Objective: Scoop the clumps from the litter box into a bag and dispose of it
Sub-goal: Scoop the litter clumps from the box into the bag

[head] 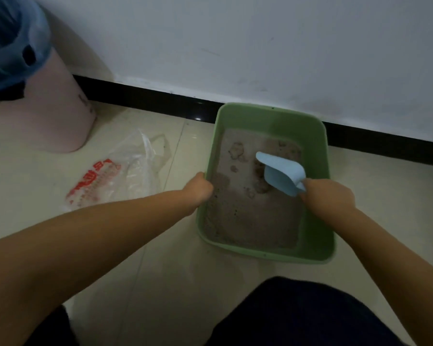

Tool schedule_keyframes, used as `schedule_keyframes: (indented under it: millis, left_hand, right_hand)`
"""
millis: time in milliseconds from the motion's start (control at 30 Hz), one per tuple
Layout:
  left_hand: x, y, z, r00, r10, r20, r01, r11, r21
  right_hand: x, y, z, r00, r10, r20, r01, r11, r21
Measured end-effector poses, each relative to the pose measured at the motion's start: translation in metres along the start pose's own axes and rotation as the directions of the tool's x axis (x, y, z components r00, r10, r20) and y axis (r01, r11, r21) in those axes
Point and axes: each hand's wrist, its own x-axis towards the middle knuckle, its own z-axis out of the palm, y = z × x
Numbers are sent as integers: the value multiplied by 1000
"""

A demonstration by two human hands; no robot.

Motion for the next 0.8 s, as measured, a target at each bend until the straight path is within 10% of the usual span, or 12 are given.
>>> schedule_keyframes:
  millis: [467,800]
  left_hand:
    - [-6,-54,40,931,241,-274,-269,960,-71]
    - [-12,-62,45,870,287,-400,-314,949,-2]
  right_hand:
    - [-7,-4,-6,971,60,232,-33,992,-121]
    - [-29,-35,14,894,-287,345,147,914,379]
